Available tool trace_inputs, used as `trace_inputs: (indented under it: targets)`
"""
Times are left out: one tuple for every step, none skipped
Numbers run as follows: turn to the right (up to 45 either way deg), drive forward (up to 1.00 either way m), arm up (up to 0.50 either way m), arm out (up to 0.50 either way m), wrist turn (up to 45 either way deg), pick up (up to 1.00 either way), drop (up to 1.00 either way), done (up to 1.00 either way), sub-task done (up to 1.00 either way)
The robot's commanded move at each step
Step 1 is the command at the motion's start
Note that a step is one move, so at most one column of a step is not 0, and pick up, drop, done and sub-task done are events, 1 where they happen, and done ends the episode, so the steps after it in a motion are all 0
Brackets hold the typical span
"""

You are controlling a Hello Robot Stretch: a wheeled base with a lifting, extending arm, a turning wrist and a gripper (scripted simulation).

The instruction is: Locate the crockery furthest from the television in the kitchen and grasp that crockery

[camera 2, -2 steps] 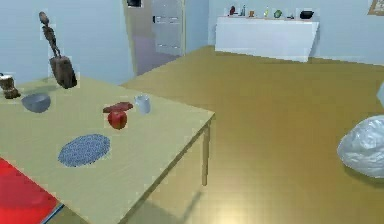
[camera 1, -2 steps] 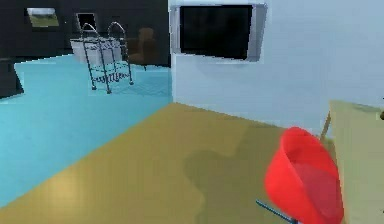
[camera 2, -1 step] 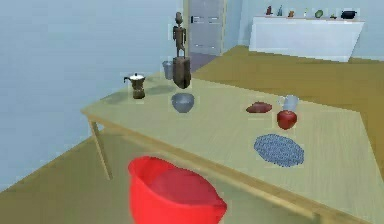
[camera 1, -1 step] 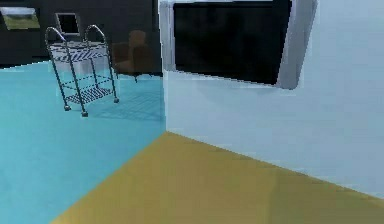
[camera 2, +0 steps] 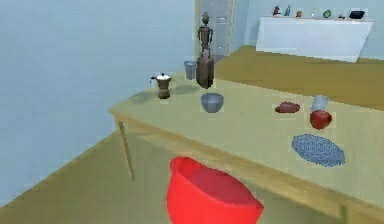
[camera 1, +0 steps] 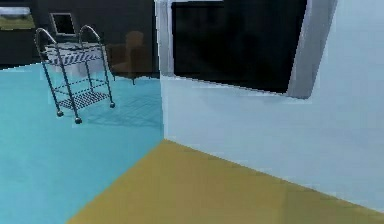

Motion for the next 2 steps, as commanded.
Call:
trace_inputs:
  targets:
    - [27.0, 0.00, 0.00, 0.00, 0.0, 0.00, 0.00, 0.00, 0.00]
    - [0.0, 0.55, 0.00, 0.00, 0.0, 0.00, 0.00, 0.00, 0.00]
